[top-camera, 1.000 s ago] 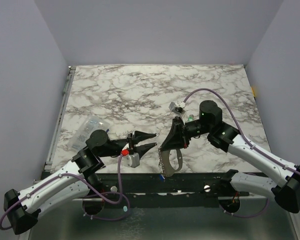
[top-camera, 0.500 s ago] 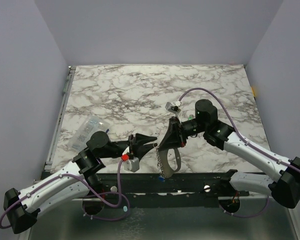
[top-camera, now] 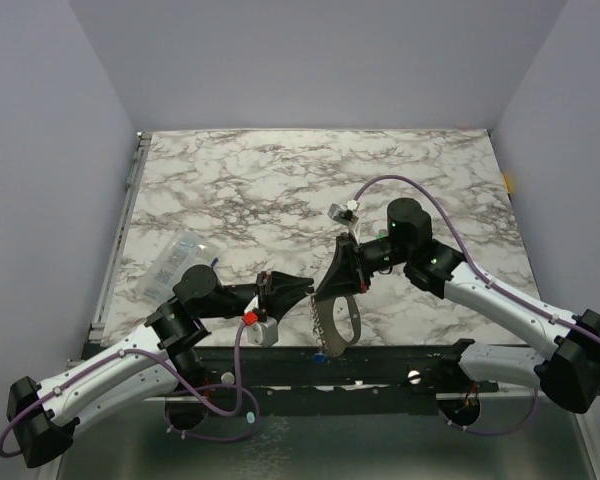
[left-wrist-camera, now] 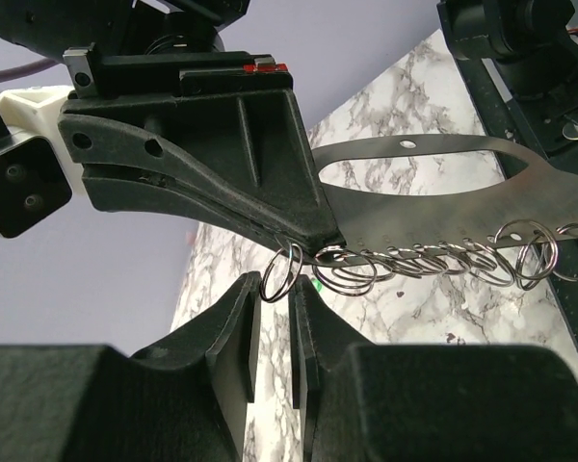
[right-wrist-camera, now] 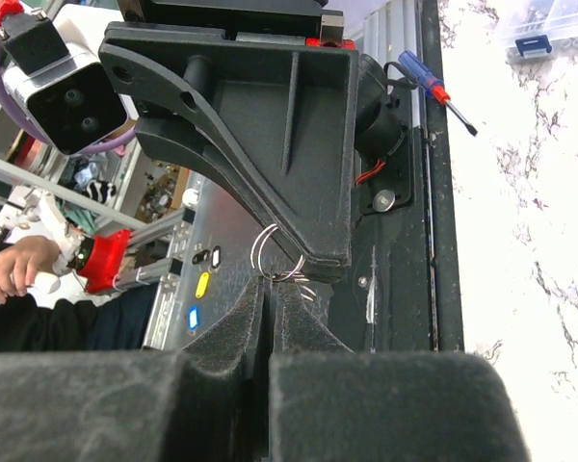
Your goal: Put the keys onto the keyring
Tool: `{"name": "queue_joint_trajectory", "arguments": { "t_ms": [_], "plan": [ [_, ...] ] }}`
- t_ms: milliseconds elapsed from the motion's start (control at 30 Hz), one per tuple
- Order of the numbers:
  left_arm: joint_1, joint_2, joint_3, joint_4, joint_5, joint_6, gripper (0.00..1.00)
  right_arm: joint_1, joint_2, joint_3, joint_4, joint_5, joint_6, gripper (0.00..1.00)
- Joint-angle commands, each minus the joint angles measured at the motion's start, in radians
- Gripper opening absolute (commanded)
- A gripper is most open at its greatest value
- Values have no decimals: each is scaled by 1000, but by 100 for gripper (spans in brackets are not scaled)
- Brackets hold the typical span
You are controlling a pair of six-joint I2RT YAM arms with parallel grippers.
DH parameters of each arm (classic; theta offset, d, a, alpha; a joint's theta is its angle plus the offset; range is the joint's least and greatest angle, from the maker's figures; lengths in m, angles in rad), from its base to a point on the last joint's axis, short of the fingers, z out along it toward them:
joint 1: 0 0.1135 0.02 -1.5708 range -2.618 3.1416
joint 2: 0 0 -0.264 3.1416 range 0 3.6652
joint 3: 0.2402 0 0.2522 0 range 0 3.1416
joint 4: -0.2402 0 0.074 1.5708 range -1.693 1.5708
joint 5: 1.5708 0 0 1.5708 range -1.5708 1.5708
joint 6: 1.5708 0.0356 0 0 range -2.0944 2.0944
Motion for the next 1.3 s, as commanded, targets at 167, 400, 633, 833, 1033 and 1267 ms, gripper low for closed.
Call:
{"name": "queue_joint_trajectory", "arguments": {
  "t_ms": [167,400,633,833,1033,1267],
  "plan": [
    [-5,-10,-14,12,20,-1,18,3,16,22,53,-11,55,1],
    [-7,-11,-17,12,7,-1,7,3,8,22,45,-26,36,1],
    [-6,6,-14,12,7,7,11,3,8,19,39,-31,20,1],
    [-7,10,-9,13,2,-2,0,3,3,18,32,-35,9,1],
    [-8,7,10,16,9,-36,0,3,-17,17,-15,1,-48,22],
    [-7,-1,7,25,-6,-62,0,3,-51,84,-265,146,-240,60]
  ]
}}
